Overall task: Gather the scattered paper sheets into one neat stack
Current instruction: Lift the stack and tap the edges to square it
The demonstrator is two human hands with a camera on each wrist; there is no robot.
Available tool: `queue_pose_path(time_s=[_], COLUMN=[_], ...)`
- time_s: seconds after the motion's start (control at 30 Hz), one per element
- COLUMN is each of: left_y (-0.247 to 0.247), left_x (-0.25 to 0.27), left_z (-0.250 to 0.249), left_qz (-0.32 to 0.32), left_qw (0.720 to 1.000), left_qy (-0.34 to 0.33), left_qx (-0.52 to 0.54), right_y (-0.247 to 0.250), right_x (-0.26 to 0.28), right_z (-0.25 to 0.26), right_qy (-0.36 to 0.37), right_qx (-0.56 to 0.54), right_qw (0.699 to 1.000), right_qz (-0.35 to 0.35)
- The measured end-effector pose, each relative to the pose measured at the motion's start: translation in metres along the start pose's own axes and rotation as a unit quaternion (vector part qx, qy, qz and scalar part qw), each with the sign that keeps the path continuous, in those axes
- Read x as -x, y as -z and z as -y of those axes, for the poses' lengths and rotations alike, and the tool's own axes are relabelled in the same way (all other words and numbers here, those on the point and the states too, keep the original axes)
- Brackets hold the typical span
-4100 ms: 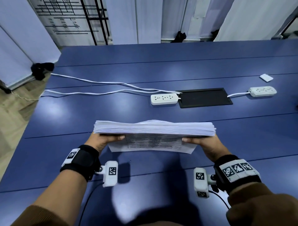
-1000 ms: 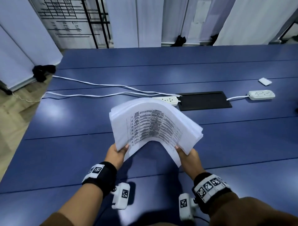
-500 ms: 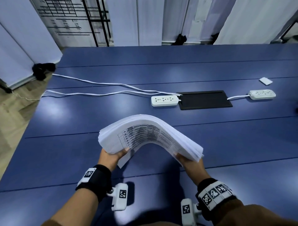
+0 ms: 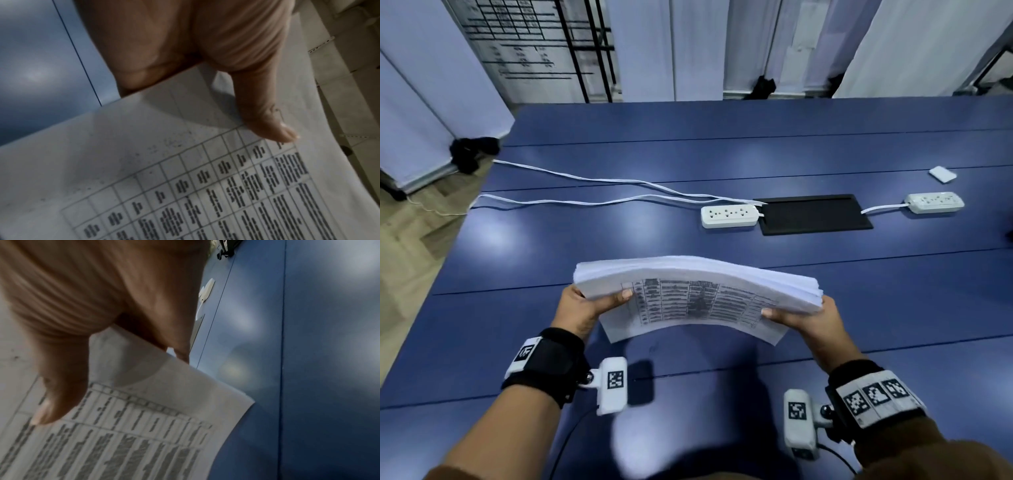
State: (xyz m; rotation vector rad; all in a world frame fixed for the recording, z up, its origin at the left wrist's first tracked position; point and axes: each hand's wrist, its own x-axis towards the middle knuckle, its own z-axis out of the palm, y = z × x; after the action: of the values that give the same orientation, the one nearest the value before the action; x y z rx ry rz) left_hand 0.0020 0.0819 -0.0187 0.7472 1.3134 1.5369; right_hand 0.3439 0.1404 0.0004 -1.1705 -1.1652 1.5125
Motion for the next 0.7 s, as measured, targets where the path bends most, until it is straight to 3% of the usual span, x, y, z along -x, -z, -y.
queue_pose_path(time_s=[0.37,0.57,0.7], left_y=[0.008,0.018,0.008], left_x=[0.0,-0.007,-0.001], left_z=[-0.005,-0.005,-0.002], left_qz=[0.112,0.067,0.102], left_qw=[0.993,0.997,0.993], left_qy=[0.039,0.036,0.058], left_qx=[-0.015,0.003,-0.019], right_y=[0.012,0.013,0.008], right_x=[-0.001,0.0,0.003], right_z=[0.01,0.013,0.011], right_qy=[0.0,0.004,-0.005], right_qx=[0.036,0.004,0.045], right_qw=[0.995,0.997,0.995], right_qz=[0.094,0.082,0.09])
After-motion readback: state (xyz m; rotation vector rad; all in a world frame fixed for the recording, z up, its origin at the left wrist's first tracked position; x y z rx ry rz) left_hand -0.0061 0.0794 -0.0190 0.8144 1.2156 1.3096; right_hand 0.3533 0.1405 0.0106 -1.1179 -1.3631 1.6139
